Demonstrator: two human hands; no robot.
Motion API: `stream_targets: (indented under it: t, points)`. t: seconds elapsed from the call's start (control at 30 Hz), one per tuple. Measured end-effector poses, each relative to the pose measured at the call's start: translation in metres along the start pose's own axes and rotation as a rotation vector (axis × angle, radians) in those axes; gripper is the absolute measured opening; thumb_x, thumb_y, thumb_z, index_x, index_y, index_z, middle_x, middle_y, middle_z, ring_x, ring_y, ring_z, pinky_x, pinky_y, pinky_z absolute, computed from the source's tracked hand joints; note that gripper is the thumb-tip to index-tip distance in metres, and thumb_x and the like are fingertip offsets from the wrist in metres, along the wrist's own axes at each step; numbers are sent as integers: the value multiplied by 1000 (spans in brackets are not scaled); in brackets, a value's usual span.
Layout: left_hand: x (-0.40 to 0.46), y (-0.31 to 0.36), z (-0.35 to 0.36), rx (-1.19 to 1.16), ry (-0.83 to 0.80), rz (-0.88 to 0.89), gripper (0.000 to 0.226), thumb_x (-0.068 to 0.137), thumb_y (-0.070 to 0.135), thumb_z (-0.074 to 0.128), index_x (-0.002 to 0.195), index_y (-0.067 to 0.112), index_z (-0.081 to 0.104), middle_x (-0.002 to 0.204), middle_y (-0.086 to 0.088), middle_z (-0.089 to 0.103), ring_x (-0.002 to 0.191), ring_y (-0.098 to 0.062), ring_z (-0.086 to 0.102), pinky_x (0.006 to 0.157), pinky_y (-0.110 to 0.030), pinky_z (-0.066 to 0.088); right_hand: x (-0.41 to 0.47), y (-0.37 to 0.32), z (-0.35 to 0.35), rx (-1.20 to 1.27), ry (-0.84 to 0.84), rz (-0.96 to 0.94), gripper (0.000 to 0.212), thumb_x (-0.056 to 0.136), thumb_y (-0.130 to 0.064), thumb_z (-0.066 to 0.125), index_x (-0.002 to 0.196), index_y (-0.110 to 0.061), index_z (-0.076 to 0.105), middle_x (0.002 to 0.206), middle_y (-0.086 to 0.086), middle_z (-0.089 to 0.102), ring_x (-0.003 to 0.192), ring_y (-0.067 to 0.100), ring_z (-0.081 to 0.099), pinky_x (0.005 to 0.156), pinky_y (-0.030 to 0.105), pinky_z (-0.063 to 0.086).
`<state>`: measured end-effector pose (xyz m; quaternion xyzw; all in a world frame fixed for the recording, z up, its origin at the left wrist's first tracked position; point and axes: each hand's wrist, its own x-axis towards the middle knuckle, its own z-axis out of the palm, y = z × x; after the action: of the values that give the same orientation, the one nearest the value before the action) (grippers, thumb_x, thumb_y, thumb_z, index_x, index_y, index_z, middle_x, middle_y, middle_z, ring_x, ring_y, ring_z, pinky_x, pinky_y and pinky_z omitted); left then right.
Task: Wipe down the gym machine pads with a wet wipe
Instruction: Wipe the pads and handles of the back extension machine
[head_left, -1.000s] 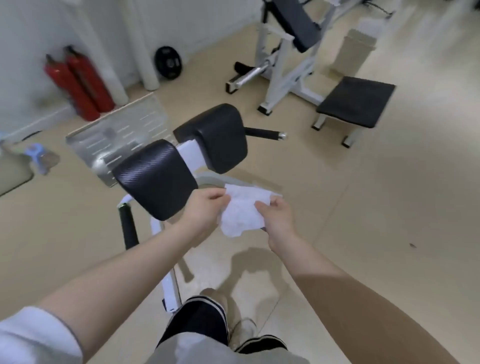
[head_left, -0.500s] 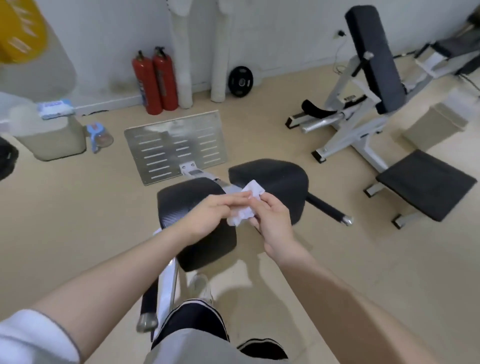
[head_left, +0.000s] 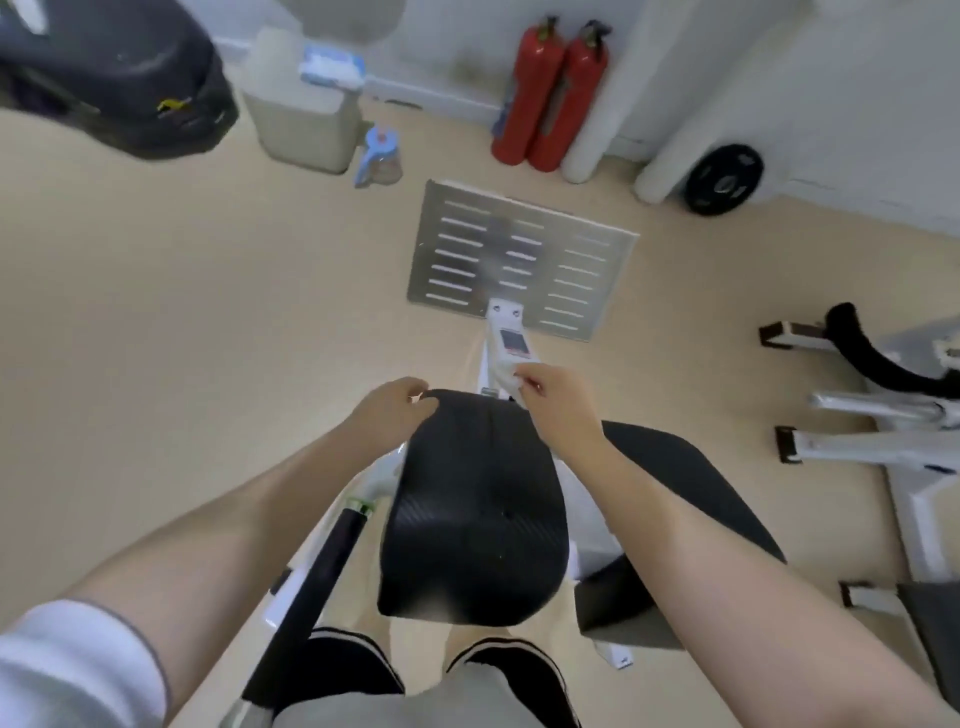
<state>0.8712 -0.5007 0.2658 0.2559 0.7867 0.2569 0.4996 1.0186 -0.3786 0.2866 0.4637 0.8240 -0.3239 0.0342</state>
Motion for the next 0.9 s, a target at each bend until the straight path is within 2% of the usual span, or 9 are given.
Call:
stream_targets:
  t: [0.1,0.17,0.23,0.37,0.47,0.57,0.67,0.83,0.9]
  points:
    - [14,-16,10,-55,-72,-92,46,92,32,51,133,13,48,137,-2,49,125,-20,46,104,-30,32,36,6,21,-135,-126,-89,33,96,-13,42,122,-17,62,126,6,61,116,27,54,98,31,40]
    - [21,-27,17,-97,-112,-106,39,87,35,54,122,18,57,125,1,60,112,-17,55,100,-33,41,55,15,34,-213,-203,-103,34,96,-13,40,119,-19,63,126,9,61,115,30,53,98,37,42]
    - [26,-32,23,-142,-117,-109,30,84,30,57,112,19,61,109,2,65,100,-14,60,88,-27,48,71,27,46,-244,-257,-113,36,95,-11,38,118,-20,64,123,9,62,112,30,54,96,36,44]
    - [34,-38,29,-342,-102,-149,23,84,16,62,107,20,61,100,4,64,88,-5,61,58,-6,45,95,42,64,-239,-301,-113,33,94,-12,39,115,-17,65,117,9,64,107,29,55,88,31,42]
    - [33,-43,29,-444,-111,-151,28,85,14,64,111,24,59,107,10,63,95,-2,59,65,-8,46,101,31,76,-149,-376,-170,33,95,-10,39,117,-13,63,122,9,62,111,26,54,90,26,38]
    - [30,-45,30,-565,-117,-136,33,86,6,61,118,17,59,113,1,62,92,-4,61,63,-9,49,95,11,86,-66,-539,-337,36,94,-7,39,118,-16,64,122,4,63,114,20,54,88,20,35]
    - [31,-46,33,-630,-119,-140,37,86,2,60,122,12,57,115,-4,61,87,-6,63,62,-12,51,90,8,86,-107,-606,-457,38,92,-3,39,117,-16,65,116,8,66,107,23,56,87,27,41]
    - [32,-43,31,-575,-126,-141,33,87,8,61,117,18,57,111,4,63,90,0,61,62,-7,48,89,60,59,-288,-514,-312,40,91,-5,40,120,-20,63,114,13,65,106,31,57,91,38,45]
    - [32,-43,30,-555,-143,-138,35,87,9,62,121,15,57,114,2,63,94,-3,61,63,-7,49,80,87,44,-320,-474,-186,37,94,-9,40,121,-20,62,116,13,64,108,31,56,94,35,44]
